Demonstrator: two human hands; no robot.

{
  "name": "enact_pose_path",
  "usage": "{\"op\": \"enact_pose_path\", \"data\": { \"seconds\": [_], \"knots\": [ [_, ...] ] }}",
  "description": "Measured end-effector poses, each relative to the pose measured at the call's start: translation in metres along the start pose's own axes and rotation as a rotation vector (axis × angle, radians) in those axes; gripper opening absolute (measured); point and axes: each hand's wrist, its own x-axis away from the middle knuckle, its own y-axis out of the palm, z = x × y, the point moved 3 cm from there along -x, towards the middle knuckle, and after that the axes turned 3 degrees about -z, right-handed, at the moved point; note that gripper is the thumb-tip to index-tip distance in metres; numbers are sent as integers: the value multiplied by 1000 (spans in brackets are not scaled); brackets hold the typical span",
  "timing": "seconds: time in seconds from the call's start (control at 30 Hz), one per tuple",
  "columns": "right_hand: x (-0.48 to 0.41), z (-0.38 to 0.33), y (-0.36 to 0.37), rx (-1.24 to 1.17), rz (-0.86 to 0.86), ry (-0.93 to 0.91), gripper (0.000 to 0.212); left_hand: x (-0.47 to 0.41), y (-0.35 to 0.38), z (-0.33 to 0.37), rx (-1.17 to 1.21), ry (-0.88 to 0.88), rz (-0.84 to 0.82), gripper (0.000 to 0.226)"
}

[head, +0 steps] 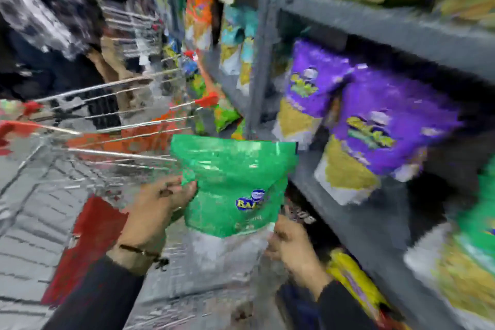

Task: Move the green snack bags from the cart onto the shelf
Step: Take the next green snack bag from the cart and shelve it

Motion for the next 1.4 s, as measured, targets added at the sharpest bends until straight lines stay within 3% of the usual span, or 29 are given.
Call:
{"op": "enact_pose_path", "data": {
  "seconds": [0.1,0.2,0.3,0.37,0.47,0.53,0.57,0.7,0.77,0.87,0.97,1.1,1.17,1.2,1.27,1.4],
  "knots": [
    [91,4,-76,-80,186,-124,29,54,81,14,78,70,-191,18],
    [196,14,-141,-85,401,-153,17,112,170,15,128,109,-413,51],
    [307,32,-197,-55,630,-147,19,173,259,-2,156,98,-719,27],
    [363,45,-223,-15,717,-118,18,202,304,-15,156,92,-814,38],
    [455,65,-257,17,1019,-127,12,264,383,-26,120,84,-1021,44],
    [492,73,-272,28,1201,-117,49,293,418,-34,122,38,-1088,46],
    [508,77,-280,30,1288,-135,57,307,436,-39,140,16,-1125,45],
    [552,89,-310,70,1516,-126,37,355,487,-52,146,12,-1243,40],
    [558,109,-326,61,1558,-111,22,365,502,-62,142,-5,-1241,37],
    [552,137,-339,24,1564,-19,30,370,511,-81,69,34,-1243,32],
    [548,146,-339,-37,1587,-41,41,373,511,-90,15,55,-1256,39],
    [548,132,-322,-28,1652,-76,12,369,513,-98,-35,44,-1316,27],
    [546,124,-296,36,1734,-97,22,366,513,-111,-158,6,-1402,41],
    [541,119,-281,51,1718,-141,25,367,511,-118,-202,-28,-1434,47],
    [525,115,-258,56,1602,-194,24,372,503,-129,-247,-45,-1432,36],
    [508,118,-267,-90,1338,-191,54,391,483,-139,-216,63,-1322,30]
  ]
}}
